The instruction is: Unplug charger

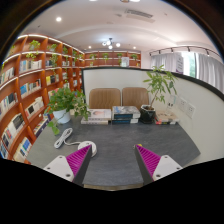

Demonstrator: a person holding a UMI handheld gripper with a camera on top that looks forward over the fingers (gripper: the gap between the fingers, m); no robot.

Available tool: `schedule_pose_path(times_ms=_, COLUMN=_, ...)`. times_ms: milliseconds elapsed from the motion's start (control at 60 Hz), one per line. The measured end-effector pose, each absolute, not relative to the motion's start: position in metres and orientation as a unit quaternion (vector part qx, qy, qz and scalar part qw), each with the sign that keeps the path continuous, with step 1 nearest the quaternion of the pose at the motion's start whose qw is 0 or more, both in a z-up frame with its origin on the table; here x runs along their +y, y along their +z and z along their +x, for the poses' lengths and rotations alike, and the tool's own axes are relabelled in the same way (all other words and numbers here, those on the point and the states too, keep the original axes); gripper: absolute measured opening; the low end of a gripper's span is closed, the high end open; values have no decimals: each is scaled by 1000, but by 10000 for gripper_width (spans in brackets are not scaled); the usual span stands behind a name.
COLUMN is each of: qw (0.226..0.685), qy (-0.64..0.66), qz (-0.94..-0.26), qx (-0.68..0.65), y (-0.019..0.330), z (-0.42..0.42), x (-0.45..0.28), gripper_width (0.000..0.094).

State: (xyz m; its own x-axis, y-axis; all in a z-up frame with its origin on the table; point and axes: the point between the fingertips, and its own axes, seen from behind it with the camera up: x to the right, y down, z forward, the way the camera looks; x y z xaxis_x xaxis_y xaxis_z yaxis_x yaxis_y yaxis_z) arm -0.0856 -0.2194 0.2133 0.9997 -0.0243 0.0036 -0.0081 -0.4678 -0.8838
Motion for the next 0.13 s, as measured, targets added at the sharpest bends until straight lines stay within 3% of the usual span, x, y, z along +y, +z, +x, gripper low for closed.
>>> schedule_pose_path(times_ms=133, qw=511, qy=-3, qz=-859, qx=15, y=207, z=-88, x=-220, gripper_width=858)
